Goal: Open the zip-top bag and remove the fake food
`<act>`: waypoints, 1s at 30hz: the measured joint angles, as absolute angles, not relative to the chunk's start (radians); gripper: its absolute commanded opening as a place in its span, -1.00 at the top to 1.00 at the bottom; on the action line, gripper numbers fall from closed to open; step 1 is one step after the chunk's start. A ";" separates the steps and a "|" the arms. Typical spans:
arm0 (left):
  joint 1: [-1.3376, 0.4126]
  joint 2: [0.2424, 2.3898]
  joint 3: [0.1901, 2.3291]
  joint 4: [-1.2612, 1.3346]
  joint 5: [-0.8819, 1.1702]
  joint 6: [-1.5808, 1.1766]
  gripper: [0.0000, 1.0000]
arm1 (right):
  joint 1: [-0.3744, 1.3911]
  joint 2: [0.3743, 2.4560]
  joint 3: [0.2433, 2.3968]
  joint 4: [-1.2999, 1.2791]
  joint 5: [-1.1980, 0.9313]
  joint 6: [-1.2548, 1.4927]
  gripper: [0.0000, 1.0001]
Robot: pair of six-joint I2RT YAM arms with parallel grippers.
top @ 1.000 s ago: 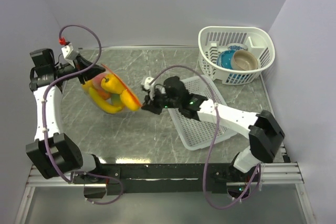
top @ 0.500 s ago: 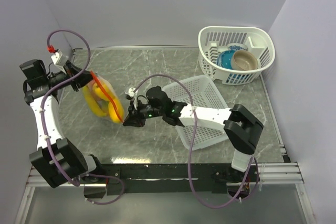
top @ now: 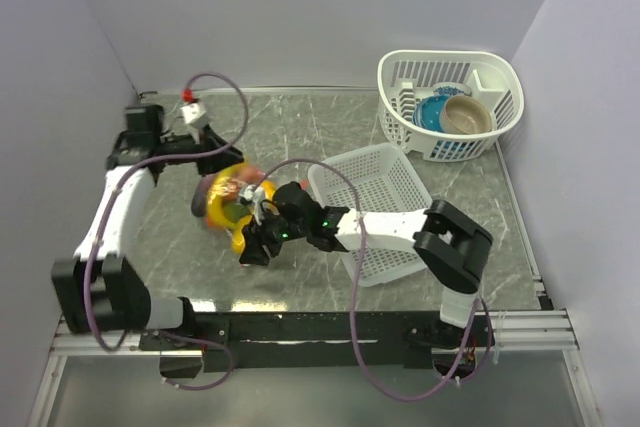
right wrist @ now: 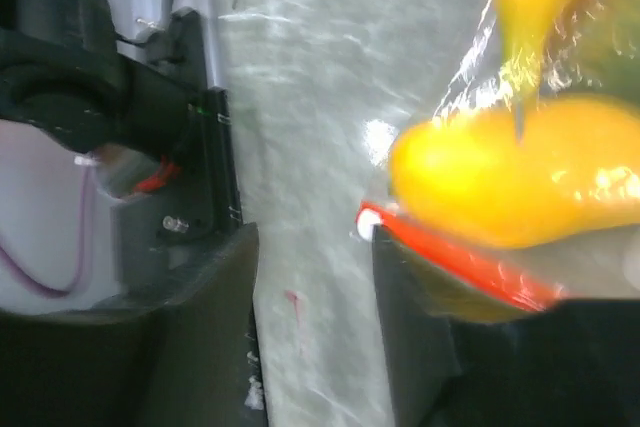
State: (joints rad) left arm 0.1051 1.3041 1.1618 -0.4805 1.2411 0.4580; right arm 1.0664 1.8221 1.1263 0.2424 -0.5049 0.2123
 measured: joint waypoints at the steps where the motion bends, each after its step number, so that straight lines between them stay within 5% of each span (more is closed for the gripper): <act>1: 0.074 1.352 1.162 -0.478 1.215 0.458 0.50 | 1.066 1.797 1.109 0.228 -0.476 0.210 -1.00; 10: 0.020 1.609 1.216 -0.489 1.102 0.447 0.35 | 1.066 1.518 0.994 0.138 -0.129 0.175 -1.00; 22: 0.225 1.617 1.254 -0.556 1.082 0.571 0.14 | 1.068 1.669 1.016 -0.014 0.152 0.172 -0.95; 30: 0.222 1.689 1.177 -0.538 1.044 0.625 0.23 | 1.090 1.641 0.942 -0.016 0.220 0.194 -0.80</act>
